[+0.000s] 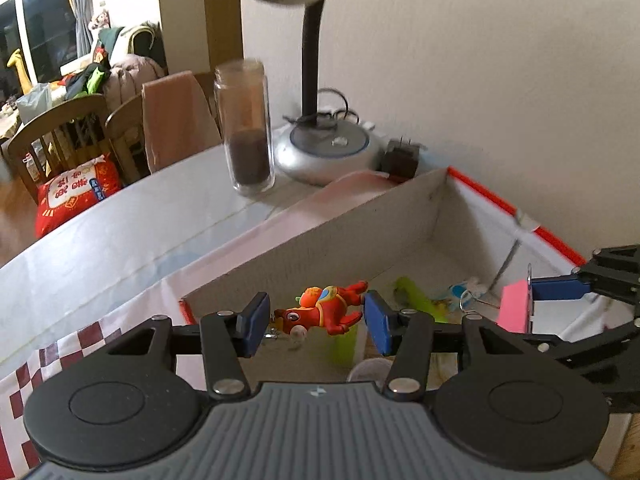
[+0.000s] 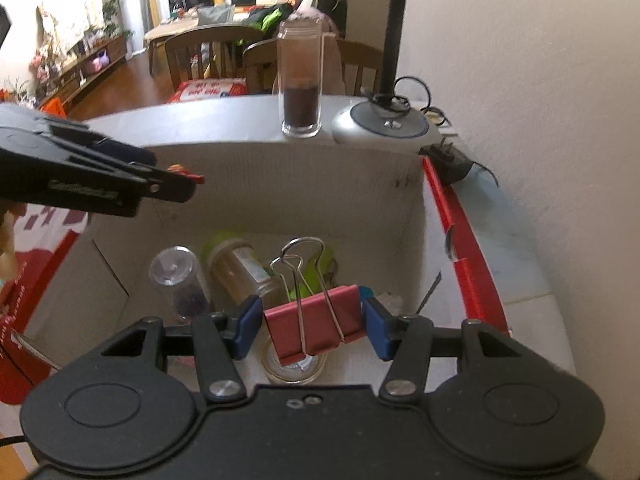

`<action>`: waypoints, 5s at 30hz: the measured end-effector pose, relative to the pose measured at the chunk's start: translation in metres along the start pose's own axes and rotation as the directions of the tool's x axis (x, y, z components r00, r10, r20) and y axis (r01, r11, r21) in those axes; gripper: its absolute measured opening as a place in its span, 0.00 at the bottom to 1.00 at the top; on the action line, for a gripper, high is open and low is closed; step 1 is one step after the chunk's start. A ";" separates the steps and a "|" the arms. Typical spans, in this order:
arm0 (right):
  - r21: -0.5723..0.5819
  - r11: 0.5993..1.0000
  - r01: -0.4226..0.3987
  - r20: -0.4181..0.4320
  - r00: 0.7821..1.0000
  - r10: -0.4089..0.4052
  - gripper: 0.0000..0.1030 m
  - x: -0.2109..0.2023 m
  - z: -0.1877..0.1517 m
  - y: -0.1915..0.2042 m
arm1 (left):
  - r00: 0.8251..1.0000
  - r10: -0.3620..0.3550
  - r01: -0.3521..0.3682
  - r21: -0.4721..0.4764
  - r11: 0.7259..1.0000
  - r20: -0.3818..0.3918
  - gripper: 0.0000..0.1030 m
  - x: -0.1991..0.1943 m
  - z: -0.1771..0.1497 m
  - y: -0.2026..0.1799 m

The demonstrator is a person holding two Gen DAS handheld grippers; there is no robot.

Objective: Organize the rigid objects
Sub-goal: 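Carry the horse keychain with left tool while right tool lowers the clip into the box, then open left tool over the box dropping the horse keychain while right tool releases the clip, then withdraw both tools from the box back over the table items, then grasp the white-green marker with left tool while right tool grasps the teal ball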

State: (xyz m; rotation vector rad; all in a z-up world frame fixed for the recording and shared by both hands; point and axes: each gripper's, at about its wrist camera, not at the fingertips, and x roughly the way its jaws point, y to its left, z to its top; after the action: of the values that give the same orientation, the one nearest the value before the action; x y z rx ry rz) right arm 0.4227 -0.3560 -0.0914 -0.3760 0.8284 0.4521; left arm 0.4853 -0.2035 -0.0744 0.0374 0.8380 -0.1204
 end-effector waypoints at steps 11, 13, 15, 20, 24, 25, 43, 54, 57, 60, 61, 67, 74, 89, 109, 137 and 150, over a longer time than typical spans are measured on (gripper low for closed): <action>-0.047 0.999 -0.008 -0.103 0.995 0.003 0.53 0.024 -0.003 0.004 | 0.991 0.024 -0.019 0.041 0.999 -0.131 0.49 0.036 -0.001 -0.013; -0.048 0.999 0.003 -0.116 0.993 -0.008 0.53 0.026 -0.004 0.004 | 0.988 0.024 -0.019 0.038 0.999 -0.153 0.49 0.039 -0.003 -0.014; -0.042 0.999 0.005 -0.126 0.992 -0.010 0.53 0.028 -0.005 0.003 | 0.983 0.025 -0.020 0.032 0.999 -0.180 0.49 0.044 -0.005 -0.014; -0.032 0.999 0.005 -0.141 0.990 -0.009 0.53 0.032 -0.005 0.002 | 0.980 0.020 -0.015 0.026 1.000 -0.200 0.49 0.046 -0.006 -0.013; -0.028 1.000 0.000 -0.148 0.989 -0.004 0.54 0.033 -0.005 0.003 | 0.978 0.015 -0.010 0.026 1.000 -0.207 0.50 0.046 -0.006 -0.012; -0.029 1.000 0.002 -0.148 0.989 -0.006 0.54 0.033 -0.005 0.003 | 0.978 0.014 -0.009 0.025 1.000 -0.207 0.50 0.046 -0.006 -0.012; -0.022 1.000 0.011 -0.087 0.996 -0.013 0.63 0.006 0.002 0.007 | 0.992 -0.021 0.018 -0.029 0.999 -0.124 0.58 0.014 -0.008 -0.006; -0.021 1.000 -0.021 -0.017 1.000 0.021 0.71 -0.029 0.010 0.024 | 0.999 -0.045 0.043 -0.070 0.997 -0.028 0.58 -0.034 -0.011 0.005; -0.016 0.999 -0.032 0.009 0.999 0.032 0.73 -0.041 0.011 0.030 | 0.999 -0.049 0.049 -0.081 0.995 0.008 0.58 -0.053 -0.014 0.010; -0.004 0.999 -0.041 0.034 0.999 0.041 0.74 -0.053 0.012 0.038 | 0.998 -0.052 0.056 -0.092 0.994 0.043 0.64 -0.074 -0.020 0.017; 0.000 0.999 -0.044 0.043 0.998 0.044 0.75 -0.056 0.012 0.040 | 0.997 -0.054 0.060 -0.095 0.994 0.057 0.64 -0.081 -0.022 0.020; 0.002 0.997 -0.074 0.093 0.993 0.073 0.82 -0.077 0.013 0.065 | 0.993 -0.052 0.064 -0.115 0.991 0.107 0.65 -0.119 -0.040 0.038; -0.014 0.994 -0.110 0.134 0.985 0.111 0.90 -0.087 0.013 0.106 | 0.986 -0.031 0.052 -0.126 0.991 0.167 0.76 -0.165 -0.073 0.063; -0.038 0.976 -0.215 0.174 0.960 0.218 1.00 -0.075 0.017 0.203 | 0.974 0.157 -0.116 -0.235 0.965 0.163 0.80 -0.223 -0.154 0.165; -0.189 0.959 -0.212 0.060 0.972 0.227 0.98 -0.023 0.013 0.325 | 0.970 0.244 -0.228 -0.326 0.917 0.010 0.80 -0.197 -0.259 0.268; -0.483 0.825 -0.293 -0.118 0.955 0.270 0.37 0.059 0.009 0.388 | 0.944 0.288 -0.329 -0.500 0.801 -0.160 0.80 -0.130 -0.277 0.262; -0.542 0.780 -0.314 -0.167 0.949 0.266 0.29 0.080 0.007 0.399 | 0.942 0.296 -0.333 -0.542 0.772 -0.158 0.46 -0.129 -0.278 0.265</action>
State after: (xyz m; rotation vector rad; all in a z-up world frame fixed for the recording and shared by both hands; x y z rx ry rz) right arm 0.2663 0.0020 -0.2053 -0.8272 0.8247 0.9889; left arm 0.2262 0.0935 -0.1683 -0.3792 0.8926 0.4568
